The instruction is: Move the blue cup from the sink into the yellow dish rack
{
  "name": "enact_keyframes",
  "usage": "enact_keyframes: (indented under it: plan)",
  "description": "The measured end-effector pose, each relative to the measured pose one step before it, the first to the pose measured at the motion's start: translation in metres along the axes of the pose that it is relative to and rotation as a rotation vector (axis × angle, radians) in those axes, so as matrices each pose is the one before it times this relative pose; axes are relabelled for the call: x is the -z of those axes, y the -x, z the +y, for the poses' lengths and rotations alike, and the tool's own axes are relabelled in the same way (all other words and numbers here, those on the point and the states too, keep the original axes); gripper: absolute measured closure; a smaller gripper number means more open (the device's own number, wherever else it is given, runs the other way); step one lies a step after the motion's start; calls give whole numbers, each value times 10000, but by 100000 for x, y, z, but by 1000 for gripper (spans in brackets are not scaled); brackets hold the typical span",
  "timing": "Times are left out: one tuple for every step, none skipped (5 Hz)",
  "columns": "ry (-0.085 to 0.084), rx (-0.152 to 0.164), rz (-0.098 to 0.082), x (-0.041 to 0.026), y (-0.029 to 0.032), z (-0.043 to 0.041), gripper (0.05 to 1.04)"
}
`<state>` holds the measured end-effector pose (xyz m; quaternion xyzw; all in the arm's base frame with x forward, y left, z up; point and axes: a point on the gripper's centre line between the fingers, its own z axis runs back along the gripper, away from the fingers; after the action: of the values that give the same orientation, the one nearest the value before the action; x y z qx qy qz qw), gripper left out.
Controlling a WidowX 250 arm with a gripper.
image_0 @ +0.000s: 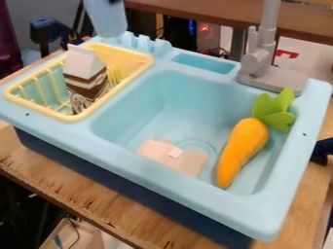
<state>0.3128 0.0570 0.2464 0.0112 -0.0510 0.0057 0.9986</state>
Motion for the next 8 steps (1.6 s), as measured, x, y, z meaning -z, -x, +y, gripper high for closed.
enact_keyframes:
  plan:
    - [-77, -214, -110, 926, -1228, 1080, 990]
    - [44, -256, 321, 1613, -976, 1046, 990]
    - [-62, -138, 588, 1979, -568, 773, 990]
    - [-85, -212, 518, 1618, -335, 965, 990]
    - [96, -5, 295, 714, -1, -46, 990]
    - [137, 28, -8, 379, -46, -282, 990]
    - [61, 34, 5, -3, -11, -209, 990]
    - [-61, -98, 147, 64, -140, -247, 990]
